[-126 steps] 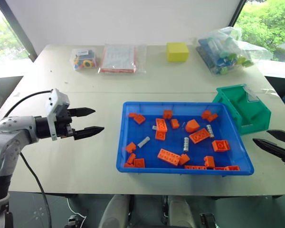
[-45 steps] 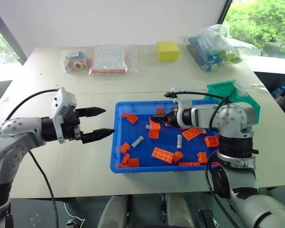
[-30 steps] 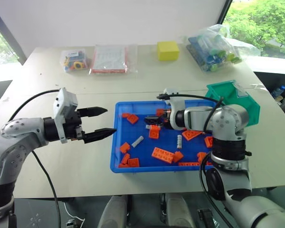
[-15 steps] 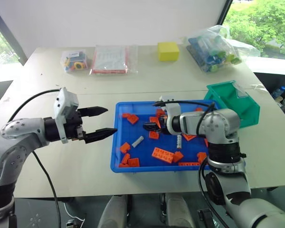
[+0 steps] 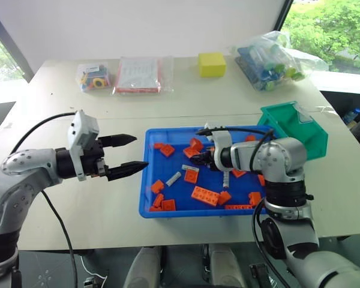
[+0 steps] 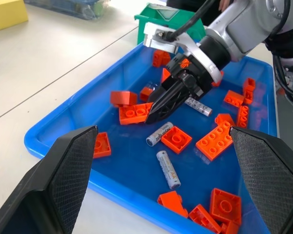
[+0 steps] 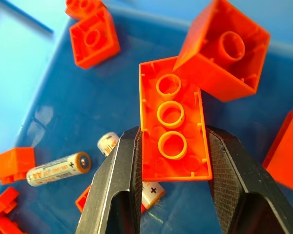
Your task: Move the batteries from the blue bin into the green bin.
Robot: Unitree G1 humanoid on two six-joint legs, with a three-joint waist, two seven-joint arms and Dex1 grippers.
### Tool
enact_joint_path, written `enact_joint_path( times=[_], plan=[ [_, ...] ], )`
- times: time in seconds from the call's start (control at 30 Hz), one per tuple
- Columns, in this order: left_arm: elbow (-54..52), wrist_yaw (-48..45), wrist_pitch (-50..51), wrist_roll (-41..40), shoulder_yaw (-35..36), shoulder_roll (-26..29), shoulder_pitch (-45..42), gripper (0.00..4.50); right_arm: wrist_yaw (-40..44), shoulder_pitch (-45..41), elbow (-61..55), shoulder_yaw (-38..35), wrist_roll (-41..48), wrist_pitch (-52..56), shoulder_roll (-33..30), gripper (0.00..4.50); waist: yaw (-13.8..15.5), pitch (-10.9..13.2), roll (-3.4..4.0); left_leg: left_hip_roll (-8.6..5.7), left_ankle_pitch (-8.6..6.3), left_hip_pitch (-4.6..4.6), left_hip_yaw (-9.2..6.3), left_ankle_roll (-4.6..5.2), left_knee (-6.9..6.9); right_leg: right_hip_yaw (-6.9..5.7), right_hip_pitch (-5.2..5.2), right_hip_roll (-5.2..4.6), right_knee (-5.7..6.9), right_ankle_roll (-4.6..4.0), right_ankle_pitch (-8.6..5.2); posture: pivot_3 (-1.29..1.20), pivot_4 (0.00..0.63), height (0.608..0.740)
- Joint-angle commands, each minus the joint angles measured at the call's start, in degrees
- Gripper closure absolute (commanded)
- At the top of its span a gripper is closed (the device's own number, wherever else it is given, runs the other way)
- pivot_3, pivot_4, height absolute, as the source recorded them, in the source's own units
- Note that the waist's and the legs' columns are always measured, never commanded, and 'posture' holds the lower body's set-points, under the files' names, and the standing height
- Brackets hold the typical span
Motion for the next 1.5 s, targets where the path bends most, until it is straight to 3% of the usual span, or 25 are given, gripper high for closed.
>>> enact_joint_path(
  times=[0.03, 0.13, 0.4, 0.5, 0.6, 0.63, 0.87, 0.97, 1.5],
  plan=[
    [0.22, -0.60, -1.22, 0.07, 0.05, 0.00, -1.51, 0.00, 3.07, -5.18, -3.64, -0.96, 2.30, 0.31, 0.93, 3.02, -0.04, 0.00, 0.00, 0.00, 0.00, 0.00, 0.00, 0.00, 0.00, 0.00, -0.01, 0.01, 0.00, 0.00, 0.00, 0.00, 0.150, 0.692],
    [0.62, -0.79, -1.23, 0.19, -0.11, 0.01, -2.02, 0.00, 5.81, -6.91, -3.00, 0.79, 3.04, -1.37, 2.50, 3.02, -0.20, 0.00, 0.00, 0.01, 0.00, 0.00, 0.00, 0.00, -0.06, 0.00, -0.03, 0.07, 0.00, -0.01, 0.00, 0.00, 0.150, 0.692],
    [-0.43, -0.04, -0.63, -0.50, 0.68, 0.34, -1.89, 0.00, 12.79, -5.44, 4.72, 15.20, -1.56, -15.10, 3.70, 3.02, -0.19, 0.00, 0.01, 0.02, 0.00, 0.00, 0.00, 0.00, -0.10, 0.03, -0.06, 0.11, 0.00, -0.03, 0.00, 0.00, 0.150, 0.692],
    [-0.95, 0.24, -0.41, -0.86, 1.45, 0.61, -1.23, 0.00, 16.05, -4.79, 7.30, 20.15, -4.85, -20.89, 0.93, 1.85, -0.09, 0.00, 0.01, 0.00, 0.00, 0.00, -0.01, -0.01, -0.10, 0.03, -0.05, 0.10, -0.01, -0.03, 0.00, 0.00, 0.150, 0.692],
    [-1.62, 0.46, -0.23, -1.23, 2.21, 0.88, -0.24, 0.00, 20.77, -5.54, 7.03, 23.37, -7.33, -26.83, -2.97, 0.23, -0.16, 0.02, 0.02, 0.00, 0.01, 0.00, 0.01, -0.02, -0.09, 0.09, -0.06, 0.10, -0.02, -0.02, 0.00, 0.00, 0.150, 0.692],
    [-1.87, 0.56, -0.12, -1.39, 2.41, 0.93, 0.05, 0.00, 23.03, -5.84, 6.23, 23.82, -7.98, -29.69, -4.61, 0.10, -0.18, 0.02, 0.01, 0.00, 0.01, 0.00, 0.01, -0.02, -0.09, 0.10, -0.08, 0.11, -0.02, -0.02, 0.00, 0.00, 0.150, 0.692],
    [-2.31, 0.62, 0.02, -1.74, 2.55, 0.95, 0.57, 0.00, 45.68, -4.49, -1.48, 26.24, -9.04, -48.41, -16.85, 0.10, -0.09, 0.06, 0.02, 0.06, 0.00, 0.00, 0.02, -0.03, -0.10, 0.10, -0.07, 0.12, -0.03, -0.01, -0.01, 0.00, 0.150, 0.692],
    [-1.95, 0.46, -0.02, -1.66, 2.23, 0.98, 0.10, 0.00, 51.98, -3.37, -1.40, 27.81, -10.44, -54.26, -19.02, 0.10, -0.05, 0.06, -0.02, 0.12, 0.00, 0.00, 0.02, -0.03, -0.10, 0.10, -0.05, 0.12, -0.05, 0.02, -0.03, 0.00, 0.150, 0.692],
    [-3.22, -2.62, 0.70, -2.41, 2.85, 3.70, 1.44, 0.00, 59.88, -1.23, 14.27, 34.13, -26.41, -79.60, -14.54, 0.10, 0.02, 0.09, -0.03, 0.20, 0.02, 0.01, 0.03, -0.11, -0.10, 0.11, -0.05, 0.15, -0.09, -0.05, 0.01, 0.00, 0.150, 0.692]
  ],
)
